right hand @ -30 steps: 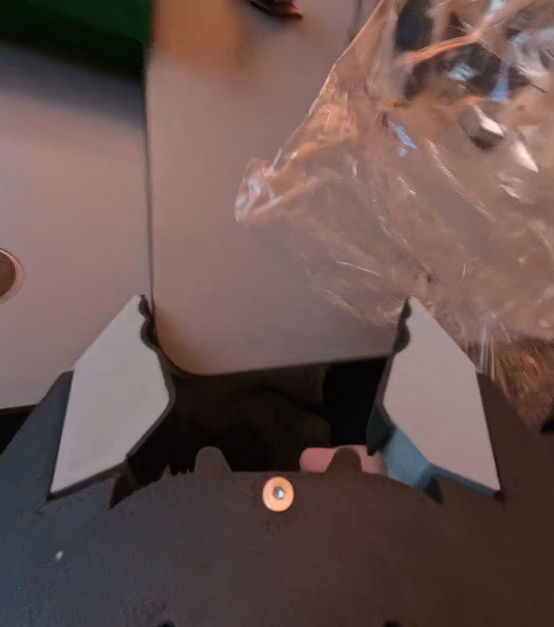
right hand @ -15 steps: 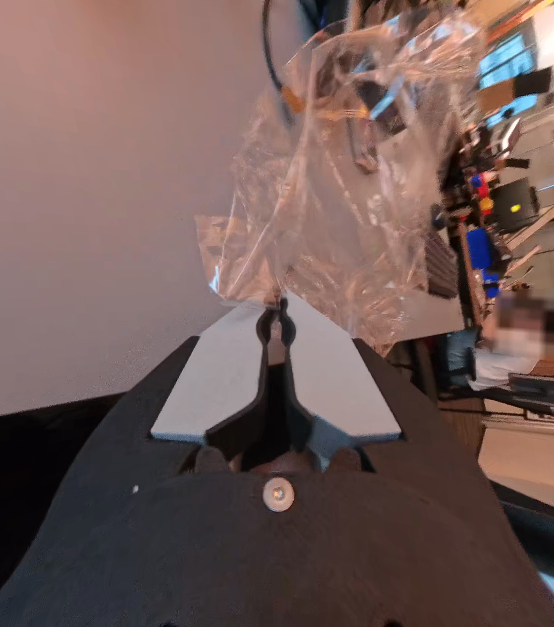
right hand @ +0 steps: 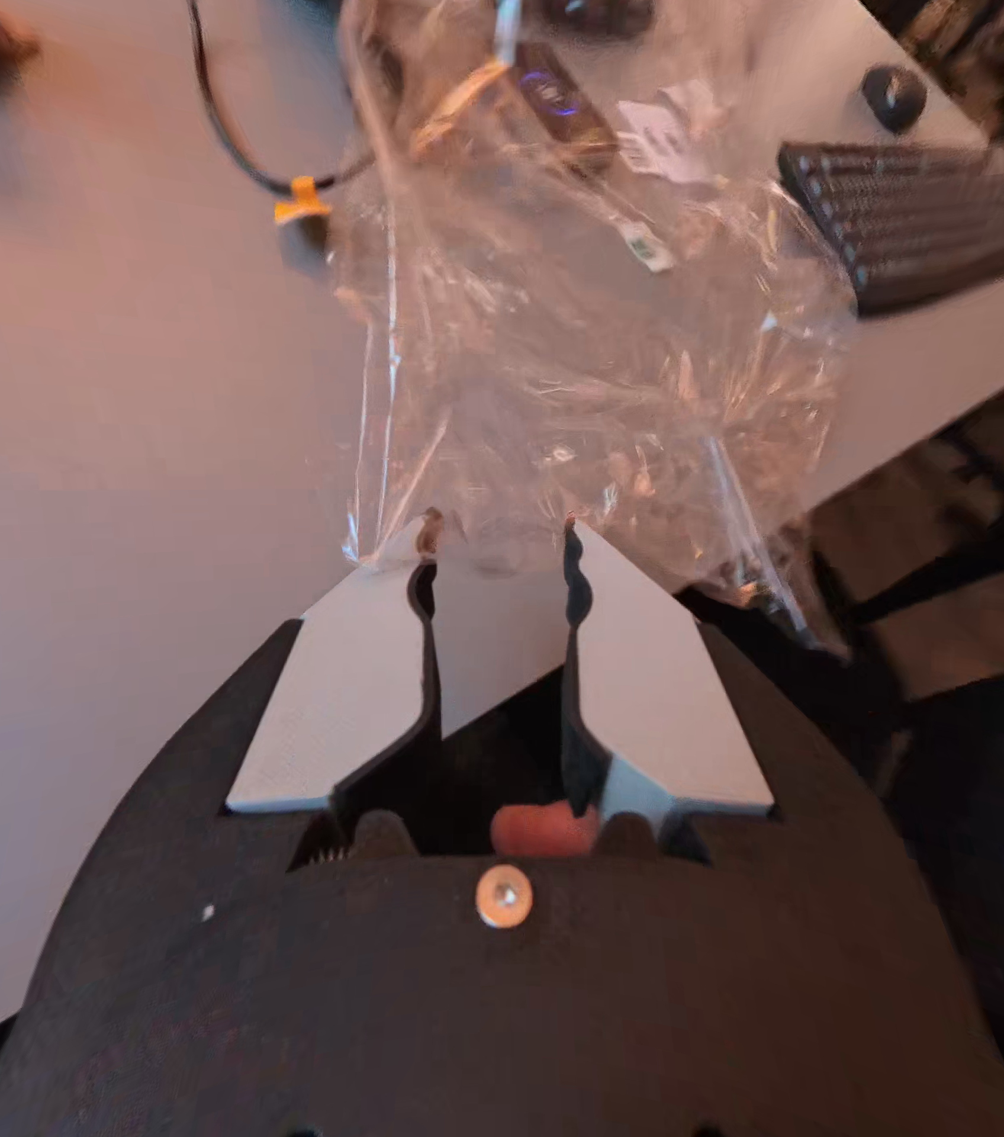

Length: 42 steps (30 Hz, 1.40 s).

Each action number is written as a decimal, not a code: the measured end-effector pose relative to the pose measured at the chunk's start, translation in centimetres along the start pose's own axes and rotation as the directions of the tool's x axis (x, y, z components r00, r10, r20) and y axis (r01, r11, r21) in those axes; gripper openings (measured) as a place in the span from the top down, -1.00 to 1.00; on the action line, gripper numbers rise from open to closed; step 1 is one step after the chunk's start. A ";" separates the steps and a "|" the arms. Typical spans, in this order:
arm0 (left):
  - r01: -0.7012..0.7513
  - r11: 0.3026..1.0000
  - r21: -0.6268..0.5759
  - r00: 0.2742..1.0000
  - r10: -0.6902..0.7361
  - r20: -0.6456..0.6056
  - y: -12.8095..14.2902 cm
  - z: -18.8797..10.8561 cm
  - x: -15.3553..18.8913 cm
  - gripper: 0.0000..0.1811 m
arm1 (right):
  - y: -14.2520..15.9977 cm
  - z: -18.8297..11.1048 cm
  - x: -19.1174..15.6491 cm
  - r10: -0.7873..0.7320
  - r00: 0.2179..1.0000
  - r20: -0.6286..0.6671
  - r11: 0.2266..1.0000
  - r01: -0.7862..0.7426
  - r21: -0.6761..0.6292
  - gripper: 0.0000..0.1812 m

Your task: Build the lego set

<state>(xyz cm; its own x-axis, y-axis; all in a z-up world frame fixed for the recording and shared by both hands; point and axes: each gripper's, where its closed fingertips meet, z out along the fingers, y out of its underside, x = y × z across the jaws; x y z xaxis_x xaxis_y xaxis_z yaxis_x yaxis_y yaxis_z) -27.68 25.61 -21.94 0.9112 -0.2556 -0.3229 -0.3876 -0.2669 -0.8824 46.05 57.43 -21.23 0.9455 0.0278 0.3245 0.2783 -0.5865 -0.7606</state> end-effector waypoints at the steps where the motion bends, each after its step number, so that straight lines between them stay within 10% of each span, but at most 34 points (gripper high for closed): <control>1: 0.006 1.000 0.005 1.000 -0.006 0.001 -0.1 -0.1 -0.1 1.00 | 0.5 -0.9 0.1 0.103 0.994 0.022 0.994 -0.104 0.034 0.58; 4: 0.026 1.000 0.004 1.000 -0.026 -0.005 0.0 0.0 -0.2 1.00 | 1.9 -2.9 -1.2 0.281 0.949 0.146 0.952 -0.294 0.079 0.53; 14: 0.010 1.000 0.012 1.000 -0.010 -0.012 -0.2 0.0 0.1 1.00 | -4.2 3.2 0.3 0.139 0.975 0.173 0.990 -0.140 -0.007 0.23; 20: 0.057 0.998 0.031 0.998 -0.057 0.001 -0.4 -0.2 -0.6 1.00 | -4.1 -3.1 0.2 0.136 0.989 0.058 0.977 -0.144 0.158 0.07; 26: 0.077 0.997 0.022 0.997 -0.077 -0.008 -0.2 -0.2 -0.7 1.00 | -4.6 -7.7 -2.3 0.271 0.893 0.360 0.899 -0.369 0.238 0.26; 29: 0.074 0.997 0.025 0.997 -0.074 -0.009 -0.3 -0.2 -0.7 1.00 | -4.0 -5.5 -1.4 0.301 0.906 0.299 0.924 -0.354 0.145 0.27; 34: 0.103 0.992 0.075 0.995 -0.103 0.009 -0.8 -0.8 -1.2 0.98 | -0.8 -5.3 -4.9 0.144 0.967 0.208 0.988 -0.151 0.019 0.85; 42: 0.118 0.990 0.079 0.993 -0.118 -0.012 -0.8 -0.9 -1.0 0.95 | 1.6 2.5 -2.6 0.291 0.956 0.041 0.949 -0.282 -0.142 0.55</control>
<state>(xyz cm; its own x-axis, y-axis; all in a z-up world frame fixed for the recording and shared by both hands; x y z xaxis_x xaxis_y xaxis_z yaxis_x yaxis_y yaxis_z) -28.39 25.25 -20.56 0.9489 -0.2332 -0.2127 -0.2648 -0.2214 -0.9385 44.50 58.42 -24.73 0.9916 -0.1109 0.0663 -0.0269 -0.6790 -0.7336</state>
